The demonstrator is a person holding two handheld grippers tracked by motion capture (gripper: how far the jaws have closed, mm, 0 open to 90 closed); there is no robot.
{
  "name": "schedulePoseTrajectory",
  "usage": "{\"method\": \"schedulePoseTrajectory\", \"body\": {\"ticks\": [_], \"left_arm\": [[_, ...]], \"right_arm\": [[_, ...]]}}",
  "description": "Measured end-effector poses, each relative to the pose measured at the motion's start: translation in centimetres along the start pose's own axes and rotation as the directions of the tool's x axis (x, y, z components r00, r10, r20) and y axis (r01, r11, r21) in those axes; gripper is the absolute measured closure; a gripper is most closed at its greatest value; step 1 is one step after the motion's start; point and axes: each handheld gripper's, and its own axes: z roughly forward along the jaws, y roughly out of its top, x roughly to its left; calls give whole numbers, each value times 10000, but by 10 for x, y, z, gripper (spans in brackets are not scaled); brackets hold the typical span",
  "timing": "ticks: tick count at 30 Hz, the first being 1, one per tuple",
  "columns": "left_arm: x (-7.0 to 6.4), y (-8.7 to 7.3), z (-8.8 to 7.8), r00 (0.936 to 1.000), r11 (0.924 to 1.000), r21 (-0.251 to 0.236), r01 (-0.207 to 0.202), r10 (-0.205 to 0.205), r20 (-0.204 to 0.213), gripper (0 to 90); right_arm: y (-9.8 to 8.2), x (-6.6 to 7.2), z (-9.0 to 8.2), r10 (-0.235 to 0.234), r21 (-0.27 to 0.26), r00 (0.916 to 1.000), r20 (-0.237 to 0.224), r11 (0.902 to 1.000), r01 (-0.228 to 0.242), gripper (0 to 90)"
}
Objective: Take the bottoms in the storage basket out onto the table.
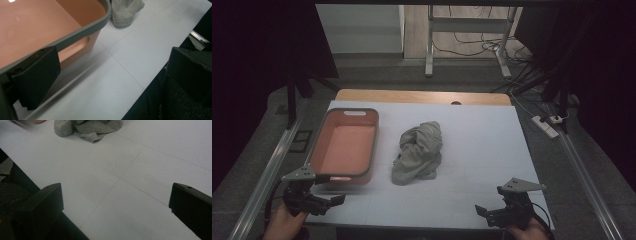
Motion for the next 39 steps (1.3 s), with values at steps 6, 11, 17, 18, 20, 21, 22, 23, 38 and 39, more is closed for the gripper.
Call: {"method": "schedulePoseTrajectory", "body": {"ticks": [6, 11, 17, 18, 20, 21, 22, 23, 38, 39], "left_arm": [[1, -4, -4, 9999, 10000, -26, 38, -38, -95, 0], [2, -8, -7, 9999, 9999, -73, 90, -91, -144, 0], [2, -12, -10, 9995, 10000, -5, 60, -60, -318, 0], [2, -13, -10, 9994, 10000, -2, 67, -67, -351, 0], [2, -14, -11, 9992, 10000, 19, 82, -81, -403, 0], [3, -15, -11, 9991, 10000, 43, 76, -74, -427, 0], [3, -15, -12, 9989, 9999, 45, 104, -102, -465, 0], [3, -16, -12, 9989, 10000, 3, 94, -94, -467, 0], [3, -26, -26, 9957, 9993, -186, 339, -354, -858, 0], [3, -27, -26, 9956, 9993, -184, 338, -353, -862, 0]], "right_arm": [[0, 0, 0, 0, 8, 10000, 4, 10000, 0, 0], [0, 0, 0, -4, 14, 10000, 13, 10000, 4, 0], [0, 0, 0, -3, 21, 10000, 10, 10000, 3, 0], [0, 0, 0, -15, 21, 10000, 20, 10000, 15, 0], [0, 0, 0, -13, 38, 10000, 17, 10000, 13, 0], [0, 0, 0, -20, 40, 10000, 24, 10000, 20, 0], [0, 0, 0, -7, 37, 10000, 21, 10000, 7, 0], [0, 0, 0, -6, 37, 10000, 20, 10000, 6, 0], [1, 0, 1, -10, 56, 10000, -9, 10000, 10, 0], [1, 0, 1, -19, 67, 10000, -27, 10000, 19, 0]]}}
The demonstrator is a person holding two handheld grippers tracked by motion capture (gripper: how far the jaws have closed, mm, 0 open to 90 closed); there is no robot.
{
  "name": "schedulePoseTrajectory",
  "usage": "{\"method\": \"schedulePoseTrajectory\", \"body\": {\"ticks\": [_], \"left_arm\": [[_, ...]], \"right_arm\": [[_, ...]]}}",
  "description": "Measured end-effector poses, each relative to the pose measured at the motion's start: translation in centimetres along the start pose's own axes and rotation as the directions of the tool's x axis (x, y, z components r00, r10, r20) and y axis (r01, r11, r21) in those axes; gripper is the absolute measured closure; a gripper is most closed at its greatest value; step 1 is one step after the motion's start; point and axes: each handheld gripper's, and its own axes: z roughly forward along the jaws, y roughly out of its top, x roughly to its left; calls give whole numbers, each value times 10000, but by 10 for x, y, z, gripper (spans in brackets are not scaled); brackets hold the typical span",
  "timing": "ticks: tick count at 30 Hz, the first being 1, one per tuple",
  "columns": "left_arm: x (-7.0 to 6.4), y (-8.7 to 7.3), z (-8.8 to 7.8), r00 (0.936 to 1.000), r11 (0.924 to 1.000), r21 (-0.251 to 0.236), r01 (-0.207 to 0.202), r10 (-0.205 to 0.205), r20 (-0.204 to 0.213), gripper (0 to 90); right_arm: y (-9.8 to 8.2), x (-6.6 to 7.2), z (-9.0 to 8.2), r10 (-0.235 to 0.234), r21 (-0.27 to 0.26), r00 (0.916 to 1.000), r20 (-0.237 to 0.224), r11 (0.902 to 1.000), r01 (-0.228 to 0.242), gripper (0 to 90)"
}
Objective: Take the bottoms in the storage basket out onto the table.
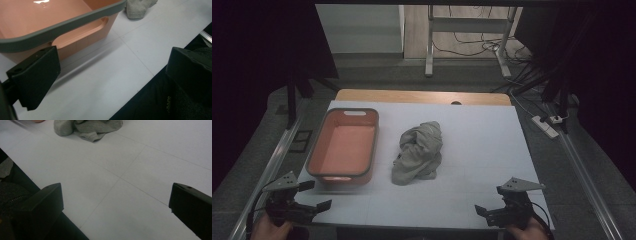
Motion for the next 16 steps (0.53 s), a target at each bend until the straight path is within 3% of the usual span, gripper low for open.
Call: {"method": "schedulePoseTrajectory", "body": {"ticks": [16], "left_arm": [[-3, -3, -3, 9998, 9999, 131, -98, 100, -155, 0]], "right_arm": [[0, 0, 1, -20, 48, 10000, 33, 10000, 20, 0]]}}
